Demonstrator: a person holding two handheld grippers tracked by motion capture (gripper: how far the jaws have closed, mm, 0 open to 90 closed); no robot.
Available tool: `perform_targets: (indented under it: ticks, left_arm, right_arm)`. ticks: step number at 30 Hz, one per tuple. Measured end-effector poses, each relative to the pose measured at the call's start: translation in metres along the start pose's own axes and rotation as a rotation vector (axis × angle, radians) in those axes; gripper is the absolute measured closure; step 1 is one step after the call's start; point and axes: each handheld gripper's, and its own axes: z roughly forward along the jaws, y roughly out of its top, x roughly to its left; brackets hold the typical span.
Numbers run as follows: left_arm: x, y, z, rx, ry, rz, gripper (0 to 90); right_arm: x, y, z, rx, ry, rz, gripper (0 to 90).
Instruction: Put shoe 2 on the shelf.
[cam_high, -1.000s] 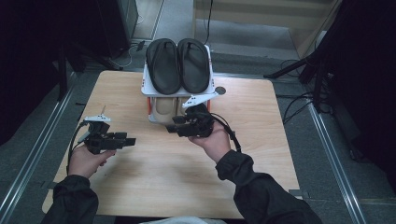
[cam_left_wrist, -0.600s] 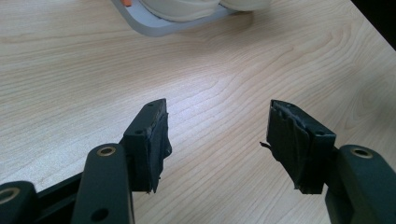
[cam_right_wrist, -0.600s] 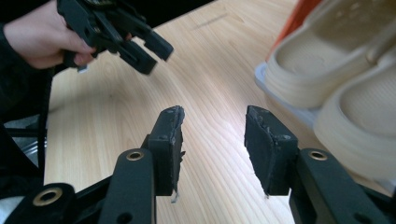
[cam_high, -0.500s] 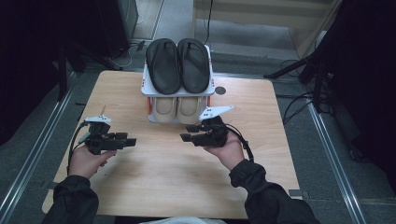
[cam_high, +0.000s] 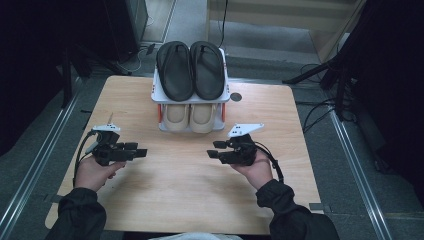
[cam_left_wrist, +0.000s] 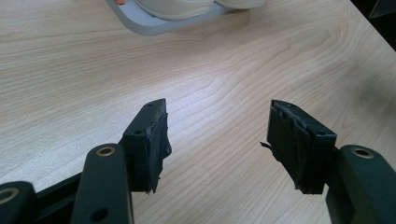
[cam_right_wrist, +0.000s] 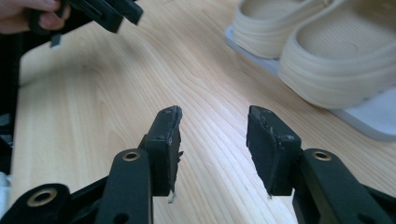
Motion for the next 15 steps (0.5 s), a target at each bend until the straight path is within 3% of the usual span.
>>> perform_targets:
  ticks: [11, 15]
  left_arm:
    - [-0.004, 0.002, 0.003, 0.017, -0.012, 0.022, 37.8]
    - [-0.005, 0.002, 0.004, 0.016, -0.027, 0.019, 36.7]
  right_arm:
    - [-0.011, -0.017, -0.008, -0.012, -0.06, 0.051, 53.5]
    - [-0.011, -0.015, -0.01, -0.026, -0.073, 0.037, 53.1]
